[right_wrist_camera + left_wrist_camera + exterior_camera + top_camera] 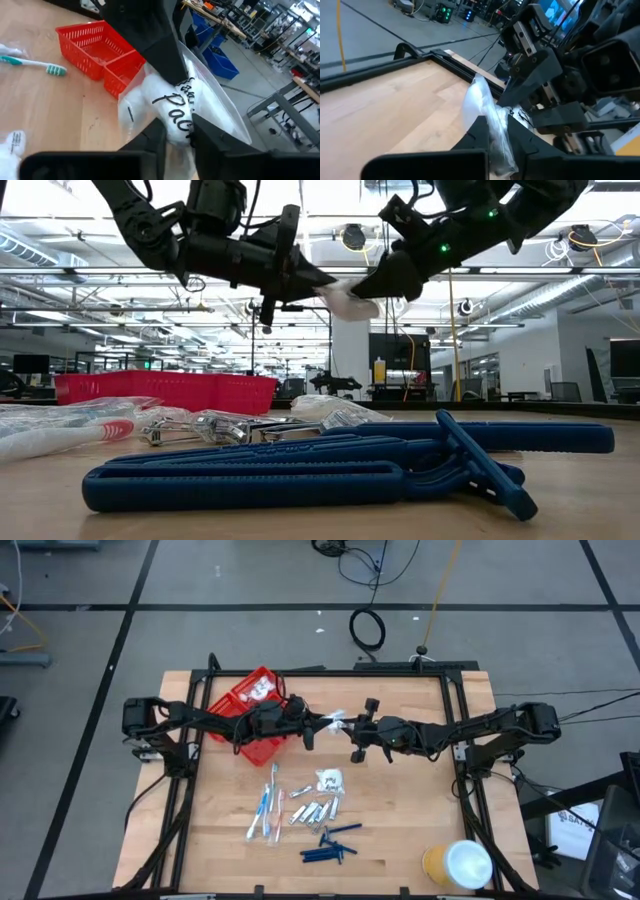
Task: Pick & Place Travel size toiletries
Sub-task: Put the right vanity pack into the horizontal right red bin
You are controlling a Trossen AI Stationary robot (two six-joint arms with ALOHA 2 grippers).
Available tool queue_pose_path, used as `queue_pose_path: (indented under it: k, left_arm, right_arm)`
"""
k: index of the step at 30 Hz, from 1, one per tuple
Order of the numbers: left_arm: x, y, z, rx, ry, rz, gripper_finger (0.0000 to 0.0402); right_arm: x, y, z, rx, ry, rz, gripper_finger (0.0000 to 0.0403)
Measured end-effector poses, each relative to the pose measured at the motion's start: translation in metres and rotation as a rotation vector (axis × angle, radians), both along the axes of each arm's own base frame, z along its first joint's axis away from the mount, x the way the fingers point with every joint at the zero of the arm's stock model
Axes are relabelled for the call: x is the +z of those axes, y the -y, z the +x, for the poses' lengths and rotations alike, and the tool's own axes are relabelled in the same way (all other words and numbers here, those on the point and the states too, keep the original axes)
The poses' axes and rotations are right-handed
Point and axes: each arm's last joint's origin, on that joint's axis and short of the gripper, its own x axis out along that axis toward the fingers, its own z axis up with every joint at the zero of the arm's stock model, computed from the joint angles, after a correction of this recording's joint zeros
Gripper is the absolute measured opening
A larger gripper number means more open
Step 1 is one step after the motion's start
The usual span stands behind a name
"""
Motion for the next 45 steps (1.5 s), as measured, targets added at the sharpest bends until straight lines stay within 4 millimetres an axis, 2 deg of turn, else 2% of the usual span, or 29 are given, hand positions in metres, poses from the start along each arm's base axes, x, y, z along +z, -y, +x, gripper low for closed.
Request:
queue_pose_path:
  k: [5, 9, 15, 23, 26, 30, 34, 38, 45]
  left_arm:
    - [0.005, -0.012, -0.005, 0.036, -0.008, 0.030, 0.0031]
    - [0.008, -0.026, -0.013, 0.088, -0.042, 0.079, 0.0013]
    - [0.018, -0.044, -0.036, 0.223, -0.198, 0.128, 0.0021]
    - [0.036, -0.053, -0.094, 0.693, -0.579, 0.243, 0.0010]
    - [0.030, -0.057, -0.113, 0.874, -0.719, 0.218, 0.0018]
    - [0.018, -0.062, -0.130, 0.941, -0.830, 0.111, 0.0009]
    - [-0.001, -0.068, -0.131, 0.951, -0.894, 0.079, 0.0012]
    - [-0.013, -0.076, -0.127, 0.953, -0.931, 0.058, 0.0031]
    - [-0.038, -0.084, -0.115, 0.860, -1.002, 0.047, 0.0027]
  right_arm:
    - [0.003, -0.005, -0.001, -0.022, 0.060, 0.100, 0.0155]
    - [0.010, -0.013, -0.004, -0.012, 0.116, 0.194, 0.0217]
    - [0.021, -0.026, -0.011, 0.069, 0.146, 0.242, 0.0271]
    - [0.019, -0.026, -0.015, 0.059, 0.092, 0.244, 0.0277]
    - [0.020, -0.022, -0.016, 0.045, 0.095, 0.243, 0.0271]
    - [0.020, -0.017, -0.016, 0.030, 0.098, 0.241, 0.0268]
    - [0.020, -0.014, -0.016, 0.021, 0.099, 0.240, 0.0267]
    - [0.020, -0.014, -0.016, 0.022, 0.101, 0.239, 0.0267]
    - [0.020, -0.014, -0.016, 0.021, 0.102, 0.242, 0.0267]
